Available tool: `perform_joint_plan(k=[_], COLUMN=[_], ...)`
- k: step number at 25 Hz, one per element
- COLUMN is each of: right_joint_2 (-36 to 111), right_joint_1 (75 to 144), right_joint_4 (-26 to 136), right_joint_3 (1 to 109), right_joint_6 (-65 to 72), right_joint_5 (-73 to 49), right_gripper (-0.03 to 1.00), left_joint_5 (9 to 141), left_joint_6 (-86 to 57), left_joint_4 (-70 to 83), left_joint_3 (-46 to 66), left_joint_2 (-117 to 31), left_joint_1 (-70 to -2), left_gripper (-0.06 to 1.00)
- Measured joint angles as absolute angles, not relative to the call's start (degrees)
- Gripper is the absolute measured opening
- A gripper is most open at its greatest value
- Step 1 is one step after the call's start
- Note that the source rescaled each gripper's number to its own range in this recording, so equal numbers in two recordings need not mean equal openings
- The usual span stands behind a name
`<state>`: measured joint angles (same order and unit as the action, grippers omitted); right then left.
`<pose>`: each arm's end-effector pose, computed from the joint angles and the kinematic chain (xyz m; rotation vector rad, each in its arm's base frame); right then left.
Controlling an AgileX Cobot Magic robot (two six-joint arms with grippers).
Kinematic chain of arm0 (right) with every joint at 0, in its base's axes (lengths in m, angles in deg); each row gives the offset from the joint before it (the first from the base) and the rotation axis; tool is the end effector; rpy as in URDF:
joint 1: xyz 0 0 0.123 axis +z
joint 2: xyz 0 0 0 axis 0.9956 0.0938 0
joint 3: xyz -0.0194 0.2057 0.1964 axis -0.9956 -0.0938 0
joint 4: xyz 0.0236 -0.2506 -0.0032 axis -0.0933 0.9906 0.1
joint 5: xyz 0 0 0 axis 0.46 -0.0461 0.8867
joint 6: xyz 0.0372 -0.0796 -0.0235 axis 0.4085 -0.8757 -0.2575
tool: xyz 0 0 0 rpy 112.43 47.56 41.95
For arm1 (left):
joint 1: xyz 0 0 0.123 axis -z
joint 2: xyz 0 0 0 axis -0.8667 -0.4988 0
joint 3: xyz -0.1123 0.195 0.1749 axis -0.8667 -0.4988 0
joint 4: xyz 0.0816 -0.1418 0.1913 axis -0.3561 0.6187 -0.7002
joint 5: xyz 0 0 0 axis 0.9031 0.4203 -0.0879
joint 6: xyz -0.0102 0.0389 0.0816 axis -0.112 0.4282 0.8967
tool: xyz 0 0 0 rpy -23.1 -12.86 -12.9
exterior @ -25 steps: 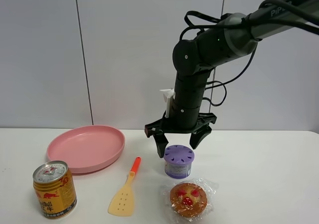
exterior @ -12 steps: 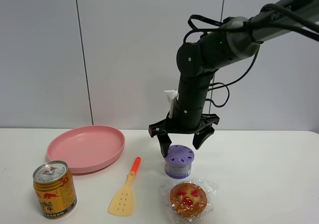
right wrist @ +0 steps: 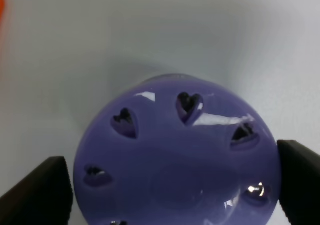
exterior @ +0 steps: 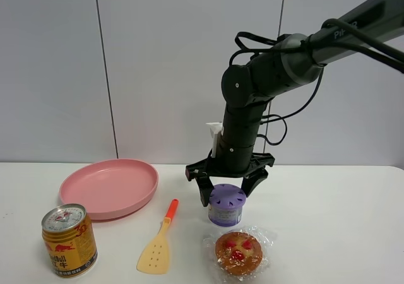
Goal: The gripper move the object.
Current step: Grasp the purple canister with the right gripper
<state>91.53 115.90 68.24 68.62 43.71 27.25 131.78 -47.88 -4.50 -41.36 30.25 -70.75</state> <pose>0.3900 0.2296 0.1349 -0.4291 2.8763 0.0341 -0.0036 -0.0044 0.2752 -0.1802 2.0391 0.0675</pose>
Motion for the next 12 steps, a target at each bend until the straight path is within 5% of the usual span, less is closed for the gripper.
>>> perform_joint_plan(k=[9, 12], right_joint_2=[93.45, 93.45], right_joint_1=[115.9, 115.9], right_joint_4=[68.19, 68.19], right_joint_3=[68.62, 68.62], right_joint_6=[43.71, 43.71], right_joint_5=[25.94, 25.87], right_gripper=[0.41, 0.29], left_joint_5=[131.78, 131.78], left_joint_6=[-47.88, -47.88], left_joint_4=[-4.5, -4.5], left_joint_3=[-41.36, -41.36], left_joint_2=[30.25, 30.25], left_joint_1=[-70.75, -70.75], left_gripper=[1.0, 1.0])
